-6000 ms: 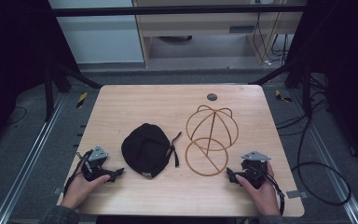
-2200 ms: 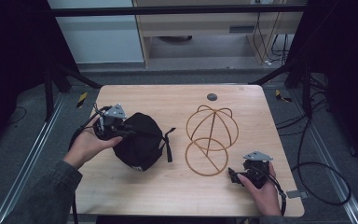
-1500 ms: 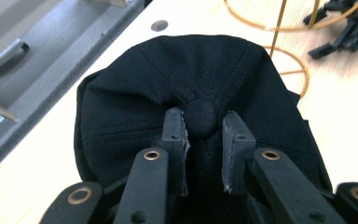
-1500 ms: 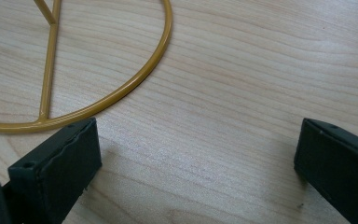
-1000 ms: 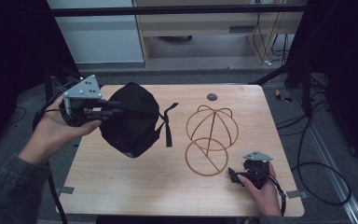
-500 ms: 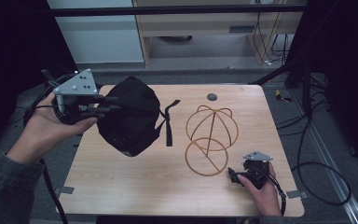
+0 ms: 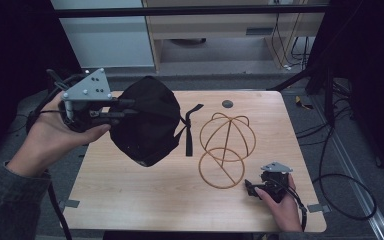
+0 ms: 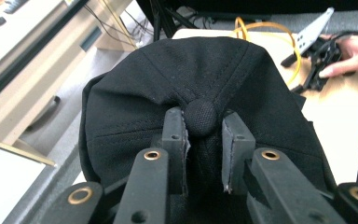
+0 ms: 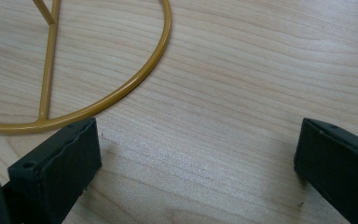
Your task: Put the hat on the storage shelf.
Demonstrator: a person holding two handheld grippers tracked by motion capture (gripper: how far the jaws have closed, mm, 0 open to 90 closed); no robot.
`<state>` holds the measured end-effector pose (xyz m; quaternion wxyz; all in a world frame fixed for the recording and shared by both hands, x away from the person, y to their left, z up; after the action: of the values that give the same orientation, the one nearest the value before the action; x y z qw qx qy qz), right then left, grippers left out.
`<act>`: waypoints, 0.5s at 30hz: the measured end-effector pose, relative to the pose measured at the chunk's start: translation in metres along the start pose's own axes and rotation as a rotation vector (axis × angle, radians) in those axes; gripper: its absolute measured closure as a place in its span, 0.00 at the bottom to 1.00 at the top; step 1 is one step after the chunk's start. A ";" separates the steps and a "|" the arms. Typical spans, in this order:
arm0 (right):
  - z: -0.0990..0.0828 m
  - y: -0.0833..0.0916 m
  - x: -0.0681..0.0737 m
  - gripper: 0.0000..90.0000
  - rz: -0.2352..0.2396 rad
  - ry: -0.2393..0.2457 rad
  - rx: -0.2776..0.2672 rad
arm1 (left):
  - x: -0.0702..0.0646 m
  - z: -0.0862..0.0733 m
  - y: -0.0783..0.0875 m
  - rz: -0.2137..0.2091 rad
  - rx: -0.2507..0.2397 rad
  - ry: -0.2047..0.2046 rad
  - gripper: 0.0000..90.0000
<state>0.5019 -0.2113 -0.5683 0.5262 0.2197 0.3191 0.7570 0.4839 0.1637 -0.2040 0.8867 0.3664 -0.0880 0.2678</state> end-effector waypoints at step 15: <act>0.000 0.000 0.000 0.01 0.000 0.001 0.000 | -0.009 0.032 0.000 -0.008 -0.015 -0.060 0.83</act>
<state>0.5020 -0.2113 -0.5683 0.5261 0.2190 0.3193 0.7571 0.4772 0.1380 -0.1845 0.8874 0.3680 -0.1149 0.2526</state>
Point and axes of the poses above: each handheld gripper's, and its own axes: y roughly backward along the jaws, z roughly out of its top, x roughly to its left, the point moved 8 cm from there along -y, roughly forward along the jaws, and after that the axes turned 2 degrees about x, right-handed, at the moved point
